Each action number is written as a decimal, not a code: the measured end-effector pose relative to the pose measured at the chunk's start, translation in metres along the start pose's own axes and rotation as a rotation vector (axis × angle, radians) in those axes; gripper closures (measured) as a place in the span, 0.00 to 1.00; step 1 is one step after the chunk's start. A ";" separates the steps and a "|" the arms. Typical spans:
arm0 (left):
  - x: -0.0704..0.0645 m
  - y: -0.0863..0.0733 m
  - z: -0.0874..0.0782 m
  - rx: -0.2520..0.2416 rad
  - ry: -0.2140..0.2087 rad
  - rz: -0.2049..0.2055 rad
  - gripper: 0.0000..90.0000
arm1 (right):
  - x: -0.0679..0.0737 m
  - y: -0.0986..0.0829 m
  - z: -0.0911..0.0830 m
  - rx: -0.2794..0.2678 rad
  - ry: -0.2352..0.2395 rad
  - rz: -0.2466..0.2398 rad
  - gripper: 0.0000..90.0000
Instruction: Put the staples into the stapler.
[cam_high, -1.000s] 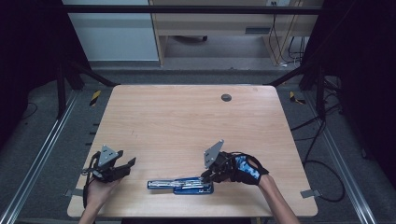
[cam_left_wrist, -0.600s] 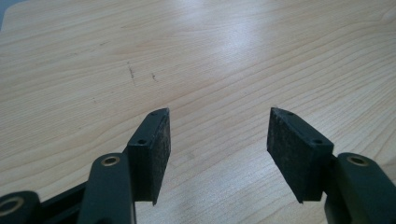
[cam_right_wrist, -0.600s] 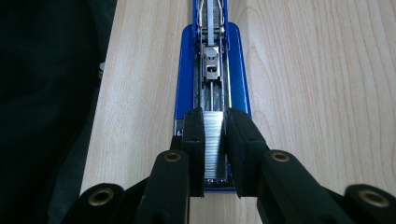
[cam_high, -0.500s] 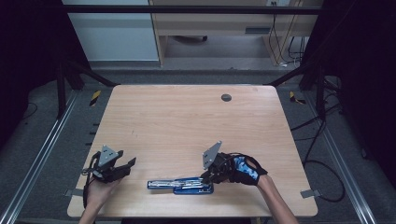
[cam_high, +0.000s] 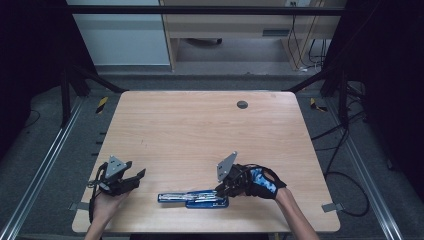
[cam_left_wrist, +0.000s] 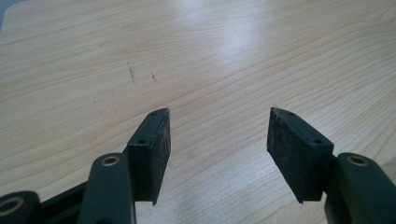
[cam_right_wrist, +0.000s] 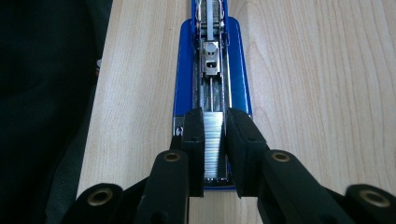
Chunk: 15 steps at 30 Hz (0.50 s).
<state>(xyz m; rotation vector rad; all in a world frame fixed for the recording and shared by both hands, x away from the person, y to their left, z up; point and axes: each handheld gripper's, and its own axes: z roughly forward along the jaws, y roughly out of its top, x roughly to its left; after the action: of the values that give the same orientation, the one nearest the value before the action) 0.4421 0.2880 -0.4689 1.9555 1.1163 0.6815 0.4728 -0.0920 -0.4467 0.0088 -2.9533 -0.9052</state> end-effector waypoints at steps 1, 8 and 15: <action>0.000 0.000 0.000 0.001 0.000 0.001 0.44 | 0.000 0.000 0.000 0.000 0.000 0.002 0.86; 0.000 0.000 0.000 -0.001 0.000 -0.001 0.44 | 0.001 0.001 0.001 0.015 -0.014 0.012 0.83; 0.000 0.000 0.000 -0.003 0.001 -0.002 0.44 | 0.001 0.001 -0.007 -0.036 -0.031 0.029 0.77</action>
<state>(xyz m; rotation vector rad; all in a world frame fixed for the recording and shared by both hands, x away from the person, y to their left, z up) 0.4420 0.2881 -0.4685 1.9515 1.1173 0.6824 0.4723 -0.0951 -0.4397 -0.0498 -2.9571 -0.9627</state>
